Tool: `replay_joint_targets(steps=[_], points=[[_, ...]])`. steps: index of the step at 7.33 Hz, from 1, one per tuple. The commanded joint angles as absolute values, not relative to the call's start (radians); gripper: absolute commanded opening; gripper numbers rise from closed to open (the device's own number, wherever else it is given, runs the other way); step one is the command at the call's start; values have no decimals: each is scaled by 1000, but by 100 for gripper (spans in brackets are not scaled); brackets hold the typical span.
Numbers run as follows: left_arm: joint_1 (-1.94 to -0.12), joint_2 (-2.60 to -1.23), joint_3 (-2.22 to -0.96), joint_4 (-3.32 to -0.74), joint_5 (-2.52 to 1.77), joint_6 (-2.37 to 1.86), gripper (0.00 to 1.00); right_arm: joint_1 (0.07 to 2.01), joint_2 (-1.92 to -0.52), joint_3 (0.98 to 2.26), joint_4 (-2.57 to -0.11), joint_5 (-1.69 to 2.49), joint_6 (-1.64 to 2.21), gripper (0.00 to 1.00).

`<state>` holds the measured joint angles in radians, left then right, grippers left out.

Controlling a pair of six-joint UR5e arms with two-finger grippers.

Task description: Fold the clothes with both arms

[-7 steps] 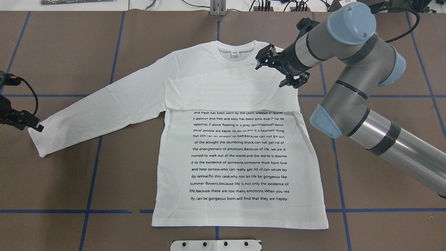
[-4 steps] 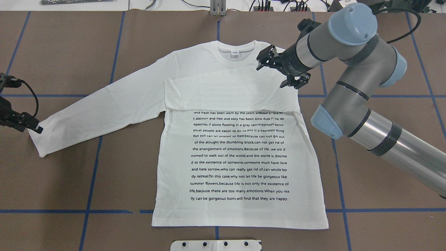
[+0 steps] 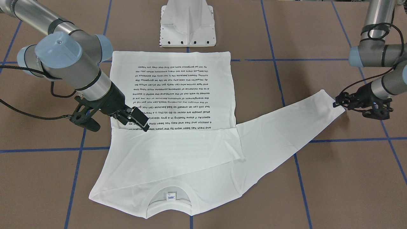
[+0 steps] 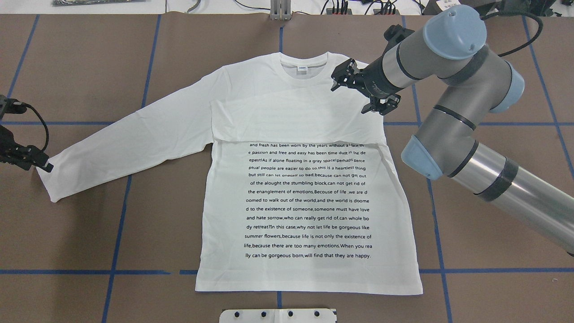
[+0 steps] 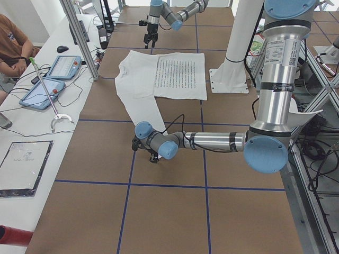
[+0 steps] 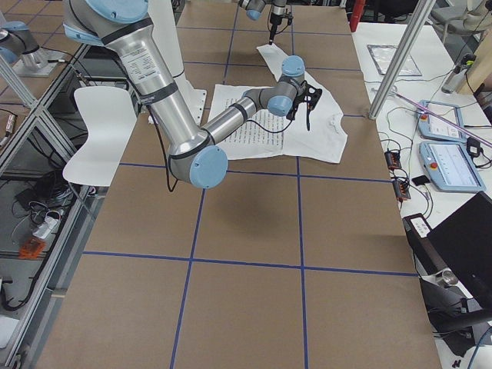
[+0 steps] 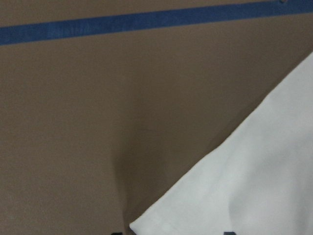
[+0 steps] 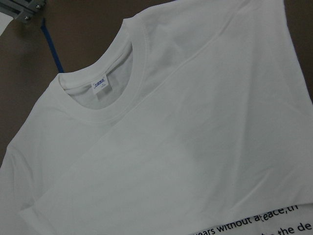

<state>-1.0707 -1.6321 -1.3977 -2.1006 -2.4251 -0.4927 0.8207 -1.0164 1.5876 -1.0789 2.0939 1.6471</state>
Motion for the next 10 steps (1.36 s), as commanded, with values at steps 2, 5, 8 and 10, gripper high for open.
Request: replay_joint_targets(steps=[2, 5, 8, 10], points=[[-1069, -1635, -1390, -2100, -2425, -494, 71, 821, -1017, 1588, -1078, 2094, 1647, 100], [-1069, -1640, -1385, -2100, -2425, -492, 69, 821, -1026, 1595, -1078, 2094, 1647, 100], [-1069, -1640, -1374, -2100, -2425, -494, 52, 821, -1037, 1601, -1078, 2094, 1647, 100], [-1069, -1640, -1385, -2102, -2425, -523, 13, 821, -1039, 1603, -1075, 2092, 1647, 100]])
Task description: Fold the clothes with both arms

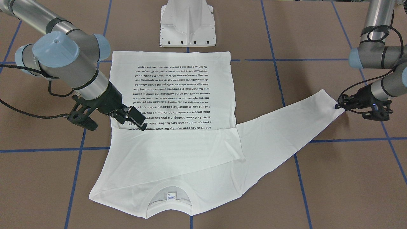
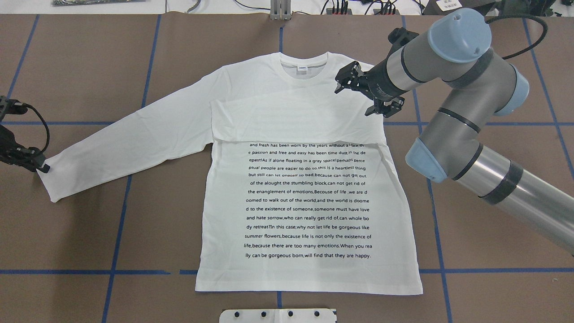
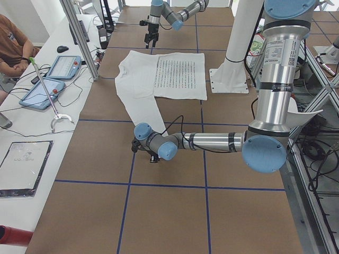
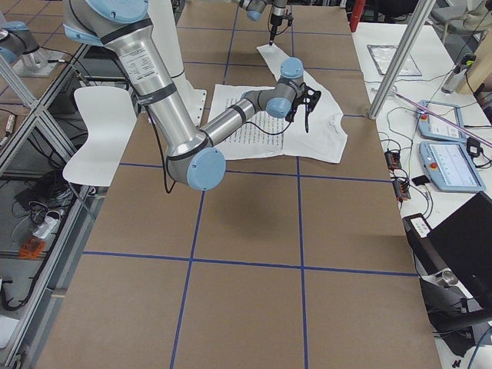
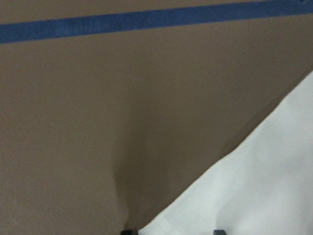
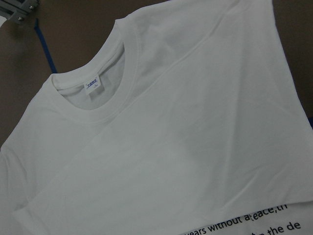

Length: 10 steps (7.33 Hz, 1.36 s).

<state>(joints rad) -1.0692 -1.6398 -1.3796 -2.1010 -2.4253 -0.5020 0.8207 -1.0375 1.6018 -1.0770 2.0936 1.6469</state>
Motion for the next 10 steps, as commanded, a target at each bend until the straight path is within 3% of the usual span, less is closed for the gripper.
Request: replay_joint_targets(steps=[1, 5, 10], points=[[-1069, -1640, -1385, -2102, -2425, -523, 0, 821, -1039, 1605, -1074, 2092, 1647, 100], [-1071, -1687, -1607, -2088, -2558, -717, 0, 851, -1098, 1652, -1072, 2120, 1599, 100], [-939, -2104, -1635, -2094, -2548, -1357, 0, 986, -1282, 1661, -1065, 2197, 1321, 100]])
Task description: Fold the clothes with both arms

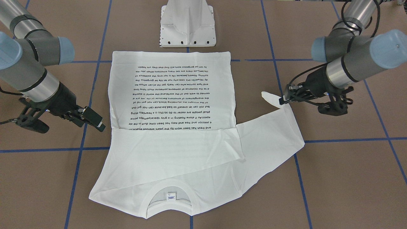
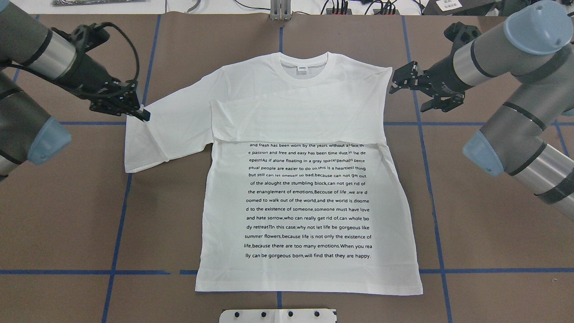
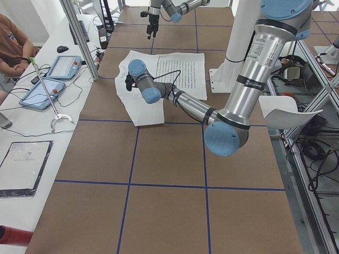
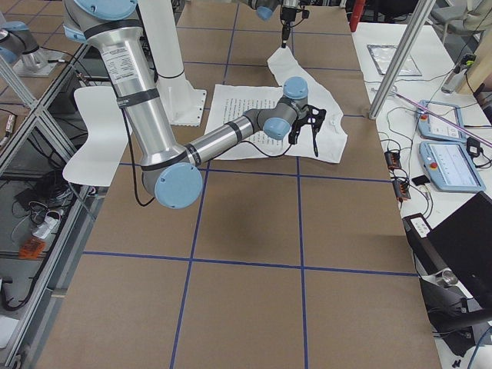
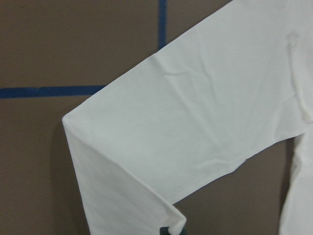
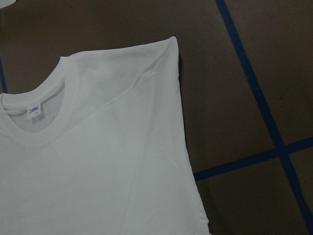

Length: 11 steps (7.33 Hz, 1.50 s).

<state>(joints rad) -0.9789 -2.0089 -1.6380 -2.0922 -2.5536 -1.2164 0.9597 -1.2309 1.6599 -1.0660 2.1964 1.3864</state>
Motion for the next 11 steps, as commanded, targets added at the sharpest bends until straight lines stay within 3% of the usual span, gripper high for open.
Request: replay_joint_targets(steps=[1, 5, 9, 11], points=[[-898, -2193, -1615, -2094, -2489, -1443, 0, 1011, -1320, 1661, -1065, 2198, 1243, 100], [-752, -2569, -1334, -2120, -2220, -1566, 0, 1038, -1356, 1661, -1065, 2198, 1212, 100], [-599, -2664, -1267, -2170, -1978, -1594, 0, 1057, -1376, 1663, -1066, 2198, 1166, 100], [-551, -2698, -1169, -2235, -1901, -1594, 0, 1072, -1387, 1661, -1065, 2232, 1157, 100]])
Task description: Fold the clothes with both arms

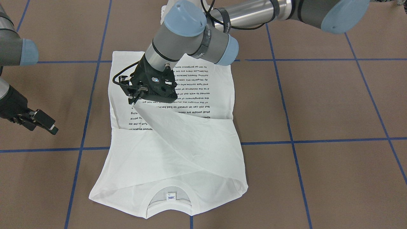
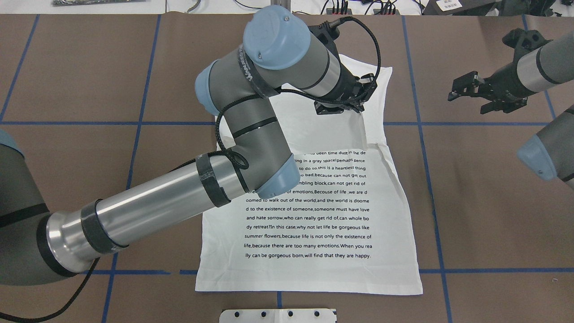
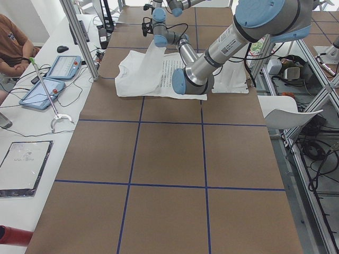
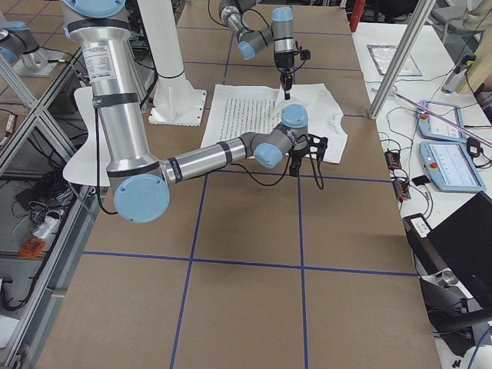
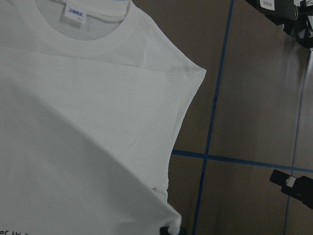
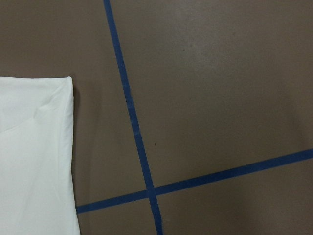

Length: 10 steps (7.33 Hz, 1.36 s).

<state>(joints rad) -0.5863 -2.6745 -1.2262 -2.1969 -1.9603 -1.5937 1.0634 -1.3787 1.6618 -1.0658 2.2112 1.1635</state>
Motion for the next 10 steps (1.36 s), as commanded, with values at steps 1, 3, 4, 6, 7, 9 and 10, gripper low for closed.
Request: replay_joint_targets(steps=[1, 3, 4, 6, 7, 9, 10], points=[[-536, -2726, -1111, -2264, -1879, -1592, 0, 1080, -1393, 1661, -1065, 2233, 1135, 100], [-516, -2726, -1098, -2270, -1876, -1591, 0, 1083, -1394, 1661, -1065, 2233, 1131, 100], [-506, -2741, -1082, -2272, -1875, -1591, 0, 1083, -1397, 1661, -1065, 2235, 1131, 100], [-453, -2775, -1023, -2301, -1772, -1591, 0, 1086, -1405, 1667, -1065, 2235, 1131, 100], [-446, -2776, -1006, -2327, -1766, -1591, 0, 1085, -1407, 1666, -1065, 2235, 1128, 100], [-433, -2827, -901, -2385, -1706, -1591, 0, 1086, -1414, 1674, -1065, 2235, 1126, 100], [-422, -2835, -885, -2399, -1680, -1591, 0, 1086, -1416, 1674, -1065, 2235, 1126, 100]])
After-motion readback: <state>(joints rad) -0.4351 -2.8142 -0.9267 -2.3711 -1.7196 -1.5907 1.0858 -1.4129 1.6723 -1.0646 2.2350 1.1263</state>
